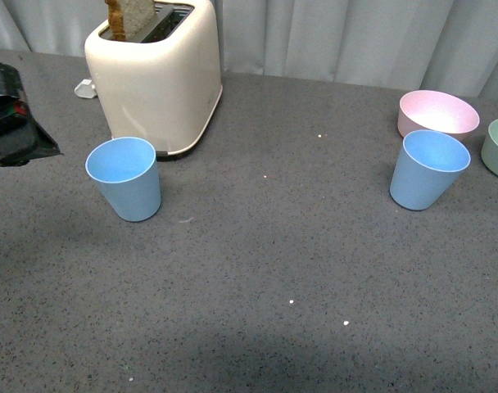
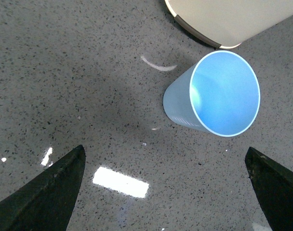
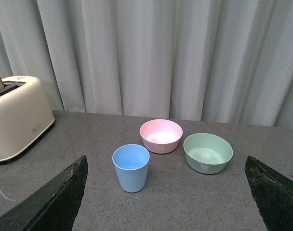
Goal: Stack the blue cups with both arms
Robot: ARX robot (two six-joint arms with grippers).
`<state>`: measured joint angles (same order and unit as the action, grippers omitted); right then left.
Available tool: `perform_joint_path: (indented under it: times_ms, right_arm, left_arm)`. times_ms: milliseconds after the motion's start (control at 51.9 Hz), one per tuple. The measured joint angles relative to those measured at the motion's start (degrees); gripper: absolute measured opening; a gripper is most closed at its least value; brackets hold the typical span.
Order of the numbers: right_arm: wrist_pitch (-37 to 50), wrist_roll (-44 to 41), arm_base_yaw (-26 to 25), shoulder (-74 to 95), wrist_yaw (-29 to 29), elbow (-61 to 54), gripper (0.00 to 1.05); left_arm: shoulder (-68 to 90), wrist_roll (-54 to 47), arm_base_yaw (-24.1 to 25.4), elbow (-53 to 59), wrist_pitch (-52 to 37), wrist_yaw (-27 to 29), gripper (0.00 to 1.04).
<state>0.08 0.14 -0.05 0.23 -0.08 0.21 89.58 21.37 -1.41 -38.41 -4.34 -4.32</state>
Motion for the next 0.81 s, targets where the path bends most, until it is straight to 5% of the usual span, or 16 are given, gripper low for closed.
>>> perform_joint_path:
  times_ms: [693,809]
  right_arm:
    - [0.00,0.00,0.00,-0.02,0.00,0.00,0.95]
    - [0.00,0.00,0.00,-0.02,0.00,0.00,0.95]
  left_arm:
    - [24.22,0.66,-2.51,-20.68,7.72,0.87,0.98]
    - [26.10,1.31,-2.67,-22.77,10.47,-0.37,0.81]
